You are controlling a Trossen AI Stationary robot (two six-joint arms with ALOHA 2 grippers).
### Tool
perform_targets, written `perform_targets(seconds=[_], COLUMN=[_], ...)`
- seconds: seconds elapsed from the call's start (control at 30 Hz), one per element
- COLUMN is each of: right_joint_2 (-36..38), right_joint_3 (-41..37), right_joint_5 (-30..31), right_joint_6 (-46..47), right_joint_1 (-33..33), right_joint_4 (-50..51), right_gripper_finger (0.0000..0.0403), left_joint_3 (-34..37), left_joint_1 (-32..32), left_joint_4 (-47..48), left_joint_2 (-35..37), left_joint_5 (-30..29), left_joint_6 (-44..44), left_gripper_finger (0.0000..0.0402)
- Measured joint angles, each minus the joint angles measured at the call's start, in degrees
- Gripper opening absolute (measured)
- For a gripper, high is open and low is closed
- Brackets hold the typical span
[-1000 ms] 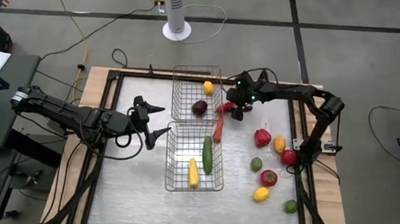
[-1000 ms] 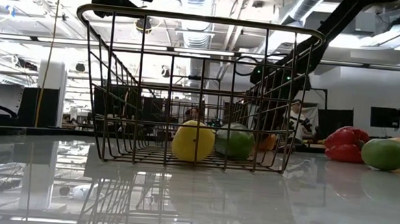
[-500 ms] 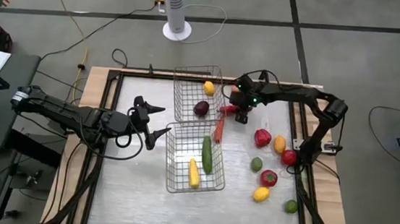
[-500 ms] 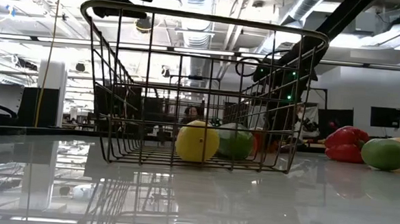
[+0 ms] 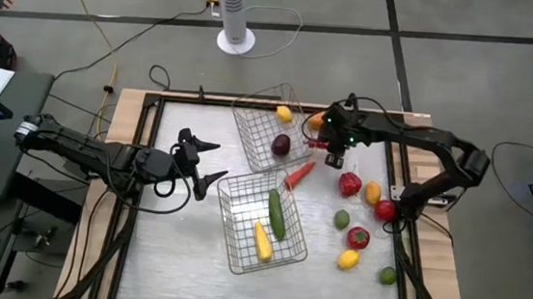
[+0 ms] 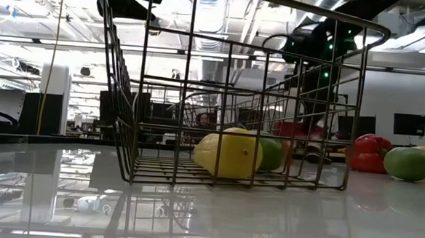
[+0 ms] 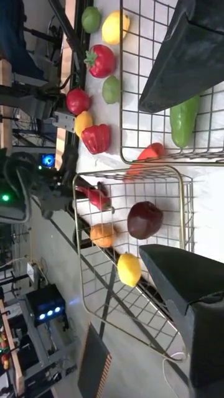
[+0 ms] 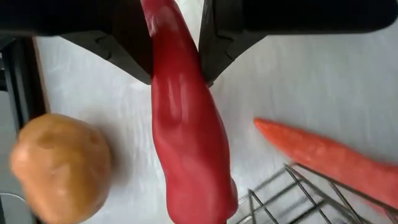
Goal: Sort produce into baskets
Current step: Put the red chili pepper into the bottom wire basket
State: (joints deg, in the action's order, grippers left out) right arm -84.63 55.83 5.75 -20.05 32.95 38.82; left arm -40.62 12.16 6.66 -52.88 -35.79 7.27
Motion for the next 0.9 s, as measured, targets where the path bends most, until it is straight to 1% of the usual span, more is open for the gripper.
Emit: perform_targets(seconds=[0.1,0.23,0.6,0.67,0.73,0.9], right_joint_2=[1.22,1.03,0.94,0.85,0.01,-3.78], right_joint_3=[0.02,0.04,0.09,0.09,0.11,0.15], right_joint_5=[0.08,0.66,0.45,0.24,-0.49,-1.59], right_joint_6=[2.13,2.25,2.38,4.39,7.41,9.16], right_joint_1=[-0.52,-1.43,-1.4,-1.51,-2.13,-4.54], right_joint_4=[-0.28,-0.1,-0.04,-0.6,-2.79,-6.58], right_gripper_finger=[0.0138,0.0138,0.0139,0.0141,0.0142,0.0142], left_joint_3=[0.0,0.01,0.02,0.01,0.0,-0.02], left_joint_1=[0.0,0.0,0.0,0.0,-0.19,-2.28], left_joint_4=[-0.04,-0.07,-0.07,-0.1,-1.42,-8.42], left_joint_2=[0.0,0.0,0.0,-0.08,-1.25,-8.24], left_joint_5=[0.0,0.0,0.0,0.02,0.46,6.07], left_joint_6=[0.26,0.54,0.62,1.39,2.28,0.41], left_gripper_finger=[0.0352,0.0352,0.0352,0.0352,0.0352,0.0352])
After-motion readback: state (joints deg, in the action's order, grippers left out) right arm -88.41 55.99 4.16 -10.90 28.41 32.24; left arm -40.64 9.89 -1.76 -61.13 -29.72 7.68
